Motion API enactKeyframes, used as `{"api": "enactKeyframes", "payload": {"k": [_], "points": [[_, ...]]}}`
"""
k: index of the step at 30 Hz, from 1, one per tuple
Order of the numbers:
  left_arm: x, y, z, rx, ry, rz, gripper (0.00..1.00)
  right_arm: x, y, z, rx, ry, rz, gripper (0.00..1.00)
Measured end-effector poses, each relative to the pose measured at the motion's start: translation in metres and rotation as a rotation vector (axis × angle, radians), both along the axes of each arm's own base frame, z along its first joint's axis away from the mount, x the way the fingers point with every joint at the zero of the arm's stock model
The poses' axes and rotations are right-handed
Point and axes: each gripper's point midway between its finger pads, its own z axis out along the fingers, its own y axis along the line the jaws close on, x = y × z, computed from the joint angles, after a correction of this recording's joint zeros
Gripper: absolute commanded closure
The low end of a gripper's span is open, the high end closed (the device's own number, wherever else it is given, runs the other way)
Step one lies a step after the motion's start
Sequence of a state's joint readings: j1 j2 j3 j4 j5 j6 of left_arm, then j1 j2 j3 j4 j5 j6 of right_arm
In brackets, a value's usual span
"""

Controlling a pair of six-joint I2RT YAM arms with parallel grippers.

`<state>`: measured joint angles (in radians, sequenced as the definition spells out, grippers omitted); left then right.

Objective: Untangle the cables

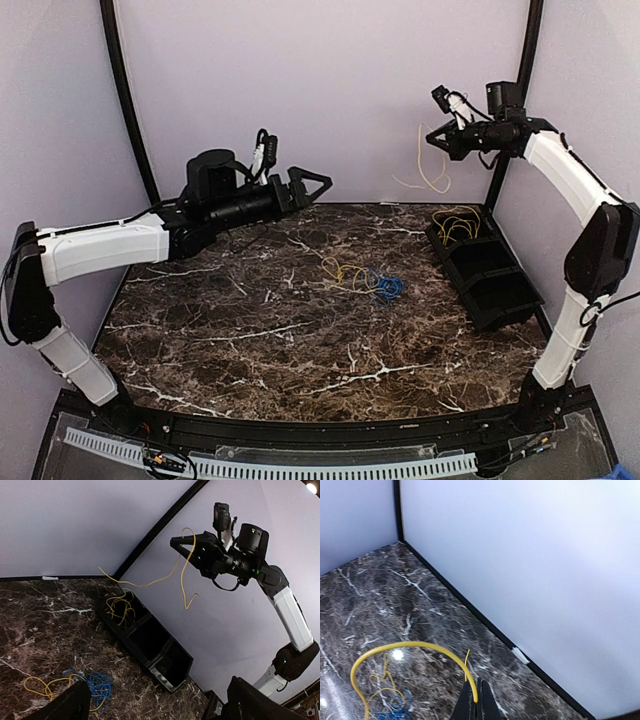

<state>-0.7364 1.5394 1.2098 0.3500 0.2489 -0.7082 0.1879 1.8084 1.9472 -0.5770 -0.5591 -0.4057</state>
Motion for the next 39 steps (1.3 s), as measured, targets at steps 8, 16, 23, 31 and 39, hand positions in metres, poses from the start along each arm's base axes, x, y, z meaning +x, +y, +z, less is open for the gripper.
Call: {"api": "enactKeyframes", "payload": {"k": [8,16,23,31,39], "points": [[-0.079,-0.124,0.022,-0.095,-0.146,-0.328,0.01,0.030,-0.095,-0.009,-0.155,-0.056,-0.226,1.00],[-0.167,-0.182,0.134,-0.545,-0.517,-0.770,0.01,0.038,-0.171,-0.045,-0.269,0.008,-0.369,1.00],[-0.222,-0.159,0.186,-0.686,-0.786,-0.926,0.01,0.048,-0.188,-0.084,-0.323,0.083,-0.397,1.00],[-0.240,-0.149,0.194,-0.680,-0.854,-1.004,0.01,0.069,-0.195,-0.150,-0.354,0.210,-0.400,1.00],[-0.231,-0.151,0.180,-0.626,-0.810,-1.045,0.01,0.081,-0.204,-0.209,-0.407,0.311,-0.411,1.00]]}}
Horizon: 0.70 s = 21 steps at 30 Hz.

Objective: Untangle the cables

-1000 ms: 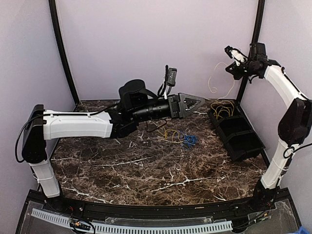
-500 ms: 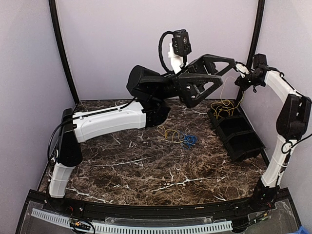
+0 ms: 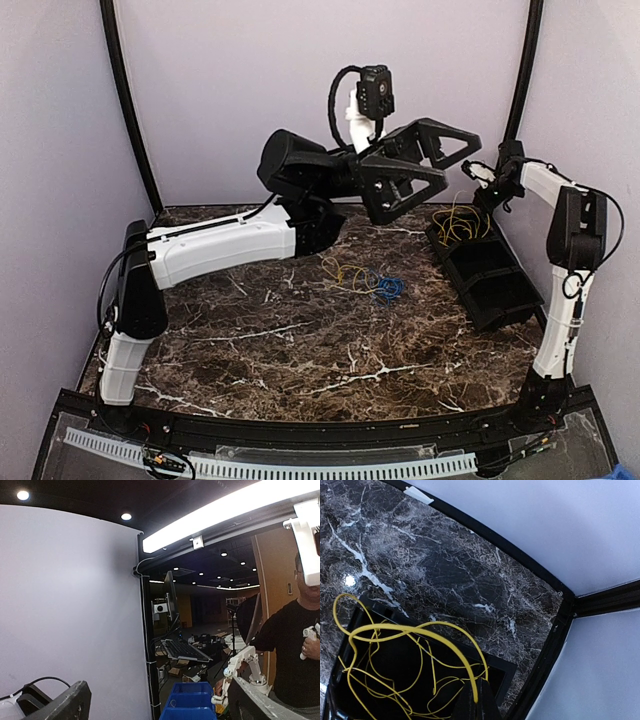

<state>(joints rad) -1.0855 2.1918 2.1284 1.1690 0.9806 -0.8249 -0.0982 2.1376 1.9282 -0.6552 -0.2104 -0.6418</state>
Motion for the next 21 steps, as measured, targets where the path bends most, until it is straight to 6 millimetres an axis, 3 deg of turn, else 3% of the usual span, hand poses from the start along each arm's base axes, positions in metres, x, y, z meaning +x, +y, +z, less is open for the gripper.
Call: {"api": "enactKeyframes", "payload": {"k": [2,5,10,14,17,21], "points": [[0.006,0.001,-0.011,0.020,0.030,0.002,0.01,0.002,-0.002,-0.013,-0.013,0.022,0.003,1.00],[0.035,-0.001,-0.042,0.085,0.165,0.034,0.01,0.001,-0.001,-0.035,-0.032,0.070,0.017,1.00],[0.131,0.005,-0.115,0.263,0.475,0.186,0.01,-0.012,0.006,-0.059,-0.045,0.139,0.051,1.00],[0.212,0.021,-0.174,0.444,0.701,0.426,0.01,-0.023,0.016,-0.076,-0.052,0.192,0.083,1.00],[0.243,0.033,-0.190,0.537,0.755,0.646,0.01,-0.025,0.021,-0.088,-0.055,0.220,0.091,1.00],[0.242,0.064,-0.175,0.562,0.717,0.880,0.01,-0.024,0.025,-0.102,-0.059,0.266,0.086,0.93]]}}
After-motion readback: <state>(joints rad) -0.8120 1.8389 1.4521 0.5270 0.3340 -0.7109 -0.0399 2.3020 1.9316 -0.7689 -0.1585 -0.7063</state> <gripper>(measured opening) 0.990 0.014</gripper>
